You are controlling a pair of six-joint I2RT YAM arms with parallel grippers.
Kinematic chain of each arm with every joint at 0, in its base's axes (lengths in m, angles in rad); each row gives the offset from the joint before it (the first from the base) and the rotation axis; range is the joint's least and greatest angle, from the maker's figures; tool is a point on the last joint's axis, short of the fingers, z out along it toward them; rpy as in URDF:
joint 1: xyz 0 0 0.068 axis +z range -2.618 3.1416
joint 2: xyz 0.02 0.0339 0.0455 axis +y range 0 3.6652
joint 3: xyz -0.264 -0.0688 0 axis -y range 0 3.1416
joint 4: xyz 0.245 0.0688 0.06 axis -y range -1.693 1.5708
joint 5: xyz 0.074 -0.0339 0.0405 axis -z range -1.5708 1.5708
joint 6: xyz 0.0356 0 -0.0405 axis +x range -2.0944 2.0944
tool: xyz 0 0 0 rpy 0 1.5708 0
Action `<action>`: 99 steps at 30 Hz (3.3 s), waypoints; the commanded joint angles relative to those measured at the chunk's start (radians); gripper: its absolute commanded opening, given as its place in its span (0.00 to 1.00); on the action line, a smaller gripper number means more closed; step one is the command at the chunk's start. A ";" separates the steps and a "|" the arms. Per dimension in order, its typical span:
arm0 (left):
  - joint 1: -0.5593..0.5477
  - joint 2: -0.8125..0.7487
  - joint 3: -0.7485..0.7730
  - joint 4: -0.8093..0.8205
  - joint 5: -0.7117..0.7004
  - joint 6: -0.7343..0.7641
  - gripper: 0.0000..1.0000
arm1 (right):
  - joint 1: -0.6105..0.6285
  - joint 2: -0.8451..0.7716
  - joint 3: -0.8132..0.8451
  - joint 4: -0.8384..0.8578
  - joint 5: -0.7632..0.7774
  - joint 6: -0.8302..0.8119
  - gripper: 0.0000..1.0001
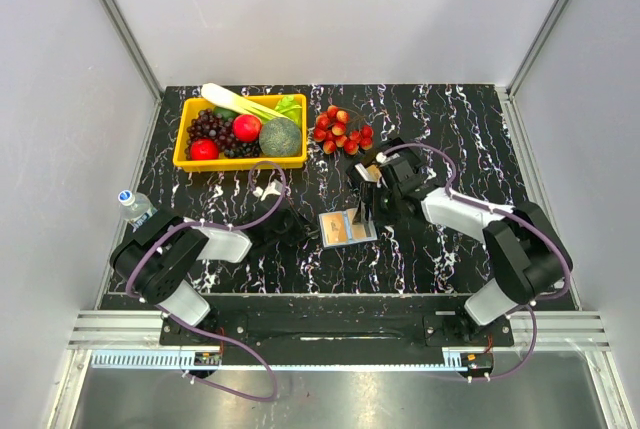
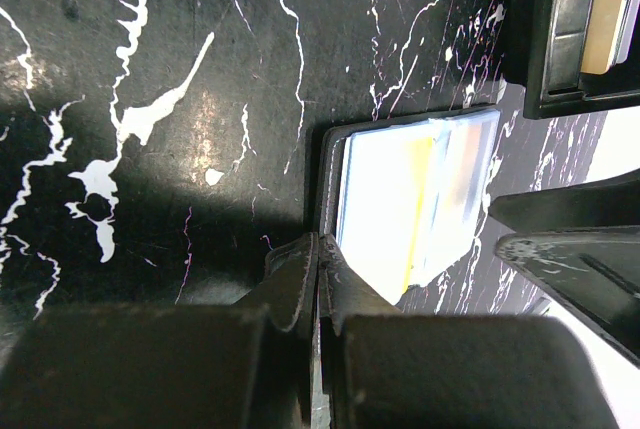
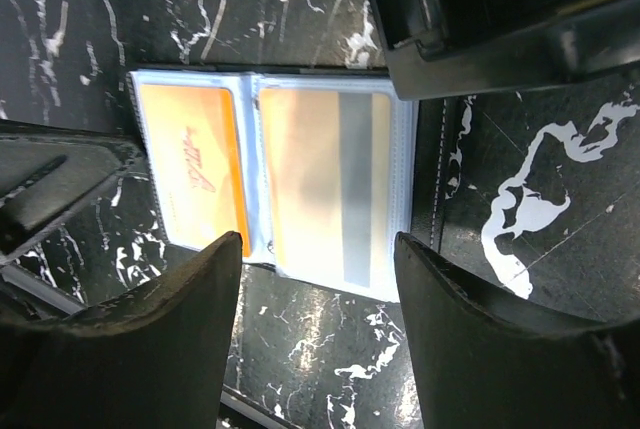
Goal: Put the credit cards into the card holder
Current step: Close the card holder at the center of the board.
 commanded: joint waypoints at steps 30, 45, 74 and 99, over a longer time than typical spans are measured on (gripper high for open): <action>-0.018 0.059 -0.007 -0.047 0.069 0.028 0.00 | 0.010 -0.036 0.017 0.048 -0.179 0.015 0.59; -0.021 -0.273 0.040 -0.352 -0.092 0.201 0.57 | -0.071 -0.098 -0.021 -0.065 0.087 -0.077 0.71; -0.035 -0.217 0.079 -0.395 -0.091 0.151 0.36 | -0.069 0.036 -0.039 0.045 -0.077 -0.049 0.71; -0.038 -0.188 0.302 -0.394 0.050 0.237 0.00 | -0.071 0.042 -0.082 0.131 -0.152 0.017 0.72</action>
